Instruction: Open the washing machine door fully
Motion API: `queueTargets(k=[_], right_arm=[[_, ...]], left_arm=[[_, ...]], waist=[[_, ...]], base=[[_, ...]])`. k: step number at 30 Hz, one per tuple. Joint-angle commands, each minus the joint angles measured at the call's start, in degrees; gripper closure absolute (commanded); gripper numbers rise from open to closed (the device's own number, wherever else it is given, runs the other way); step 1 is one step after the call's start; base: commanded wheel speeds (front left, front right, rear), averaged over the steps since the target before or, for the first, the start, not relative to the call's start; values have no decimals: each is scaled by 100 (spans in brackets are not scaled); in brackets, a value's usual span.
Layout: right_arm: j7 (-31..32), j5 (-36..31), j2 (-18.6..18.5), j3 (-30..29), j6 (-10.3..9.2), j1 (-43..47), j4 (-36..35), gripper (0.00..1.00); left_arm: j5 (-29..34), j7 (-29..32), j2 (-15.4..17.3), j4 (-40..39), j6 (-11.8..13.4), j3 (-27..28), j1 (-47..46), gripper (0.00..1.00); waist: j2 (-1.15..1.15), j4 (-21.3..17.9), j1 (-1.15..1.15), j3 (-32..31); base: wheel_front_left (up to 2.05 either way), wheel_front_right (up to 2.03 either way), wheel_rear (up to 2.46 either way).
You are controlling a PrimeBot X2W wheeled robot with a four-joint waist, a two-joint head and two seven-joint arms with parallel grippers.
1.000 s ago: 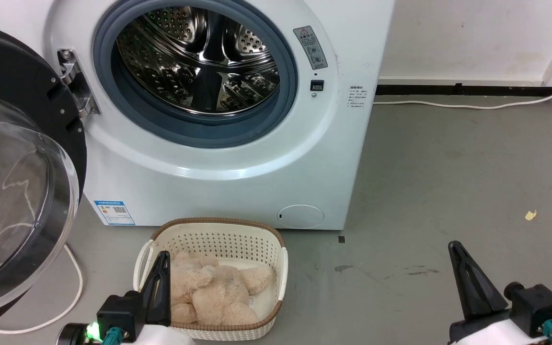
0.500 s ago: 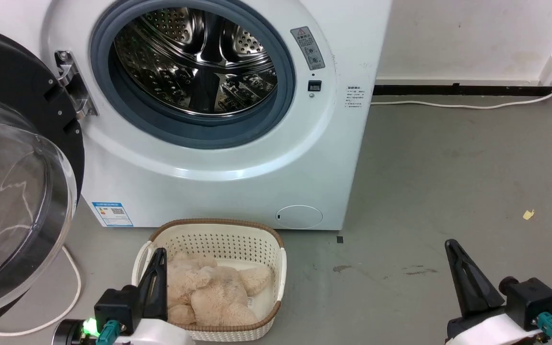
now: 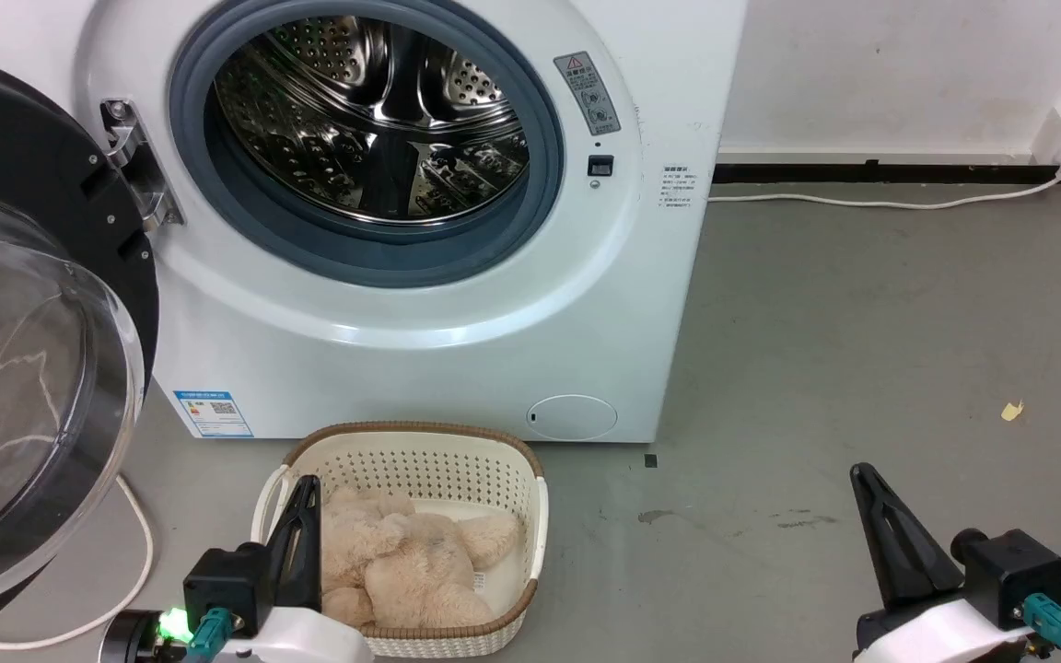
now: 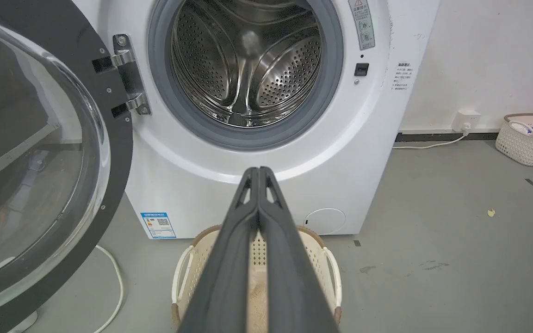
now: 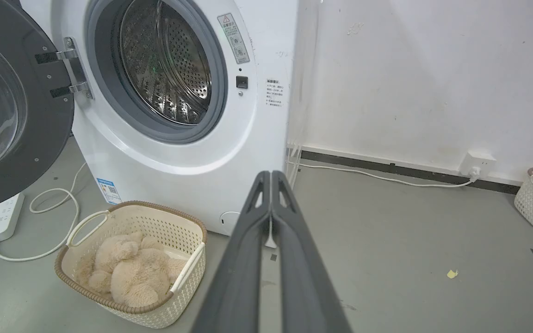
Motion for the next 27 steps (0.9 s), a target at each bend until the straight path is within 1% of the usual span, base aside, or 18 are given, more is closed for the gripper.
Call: queueTargets(k=[1, 27], right_arm=[[56, -24, 13, 16, 4, -129, 22, 100], [361, -100, 18, 47, 5, -220, 80, 100]], left_arm=[[64, 49, -33, -30, -24, 47, -96, 100], [214, 353, -68, -68, -94, 179, -174, 100]], waist=[[0, -6, 0, -2], [0, -60, 0, -17]], base=[[0, 0, 0], [0, 0, 0]])
